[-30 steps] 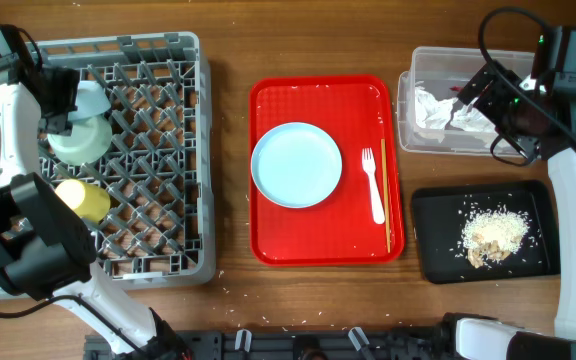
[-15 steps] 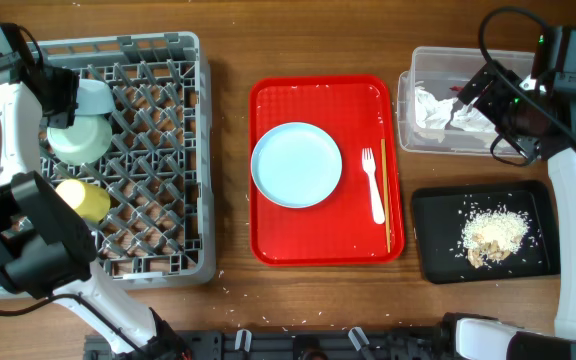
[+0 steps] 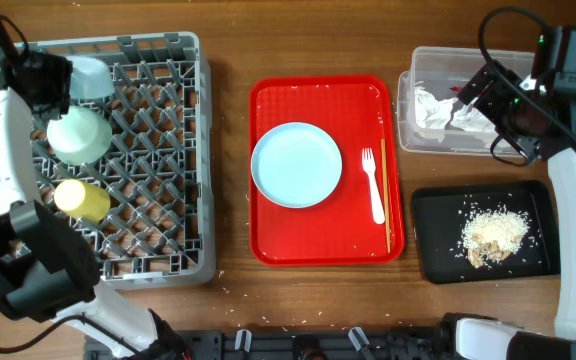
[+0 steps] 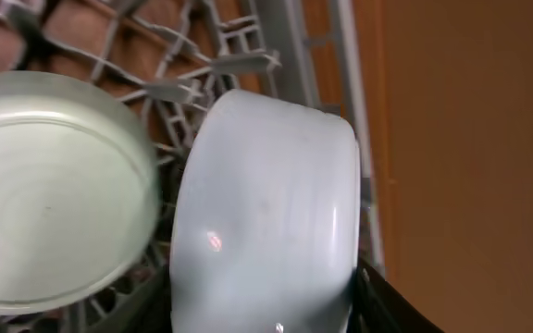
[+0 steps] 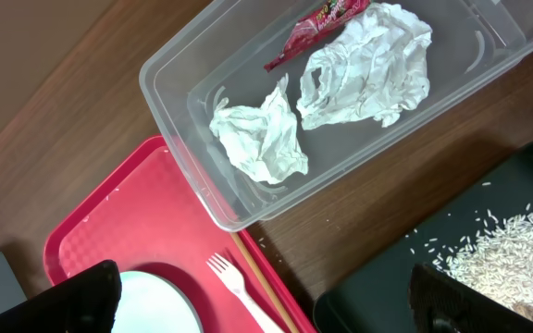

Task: Sort waste into correct bins and load items into the dishwasher rack

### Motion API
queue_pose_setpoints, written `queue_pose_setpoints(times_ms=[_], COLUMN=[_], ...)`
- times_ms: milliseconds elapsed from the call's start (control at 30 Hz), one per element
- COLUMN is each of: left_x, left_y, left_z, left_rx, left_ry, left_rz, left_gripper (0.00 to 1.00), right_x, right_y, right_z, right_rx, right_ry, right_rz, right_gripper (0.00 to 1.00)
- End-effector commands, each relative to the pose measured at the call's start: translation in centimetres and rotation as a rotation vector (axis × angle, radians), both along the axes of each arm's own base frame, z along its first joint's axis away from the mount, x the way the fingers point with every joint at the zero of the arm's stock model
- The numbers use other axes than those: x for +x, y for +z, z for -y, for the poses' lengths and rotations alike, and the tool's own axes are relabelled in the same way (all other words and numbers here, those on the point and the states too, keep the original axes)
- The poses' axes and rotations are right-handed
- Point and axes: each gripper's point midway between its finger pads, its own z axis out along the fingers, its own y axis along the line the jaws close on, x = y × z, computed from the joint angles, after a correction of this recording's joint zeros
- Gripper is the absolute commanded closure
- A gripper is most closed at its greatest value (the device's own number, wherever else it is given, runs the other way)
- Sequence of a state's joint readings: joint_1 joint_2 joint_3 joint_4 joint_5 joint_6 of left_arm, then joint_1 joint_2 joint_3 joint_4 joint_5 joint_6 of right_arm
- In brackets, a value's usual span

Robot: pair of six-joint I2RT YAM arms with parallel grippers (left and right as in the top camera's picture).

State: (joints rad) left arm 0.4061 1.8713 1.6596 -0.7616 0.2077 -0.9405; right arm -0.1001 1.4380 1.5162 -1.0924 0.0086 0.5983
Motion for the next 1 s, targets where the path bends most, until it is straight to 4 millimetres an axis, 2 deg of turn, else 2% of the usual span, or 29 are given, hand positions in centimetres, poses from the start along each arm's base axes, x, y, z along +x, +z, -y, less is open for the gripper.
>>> queue_pose_setpoints(times_ms=[0,100,233,433,600,833,900,967], left_x=[0.5,1.8,3.1,4.9,5.2,5.6,5.3,4.6], left_y=[2.6,3.4,3.3,0.2,-2.6,-4.0,-5.1,-5.9], left_z=[0.2,0.5,0.4,-0.5,-1.2,-2.3,-2.2,-2.9], left_rx=[-0.052,-0.020,-0.003,0.016,0.010,0.054,0.039,0.067], left_ry=[-0.059,-0.128,-0.142,-0.155,-0.139,-0.132,-0.131,-0.097], left_rz=[0.116,0.179,0.216,0.206,0.162,0.143,0.114,0.066], left_gripper=[0.65,0.64,0.64,0.62,0.62,0.61,0.57,0.42], right_x=[0.3,0.3,0.3,0.3,0.3,0.3,0.3,0.3], right_y=[0.4,0.4,0.4,0.4,0.4,0.4,0.4,0.4], right_z=[0.4,0.4,0.4,0.4,0.4,0.4,0.4,0.4], right_rx=[-0.012,-0.012,-0.012,-0.011,-0.012,-0.011,-0.012,-0.012], right_ry=[-0.015,-0.015,-0.015,-0.016,-0.015,-0.016,-0.015,-0.015], right_rz=[0.011,0.011,0.011,0.011,0.011,0.011,0.011,0.011], right_gripper=[0.00,0.00,0.00,0.00,0.00,0.00,0.00,0.00])
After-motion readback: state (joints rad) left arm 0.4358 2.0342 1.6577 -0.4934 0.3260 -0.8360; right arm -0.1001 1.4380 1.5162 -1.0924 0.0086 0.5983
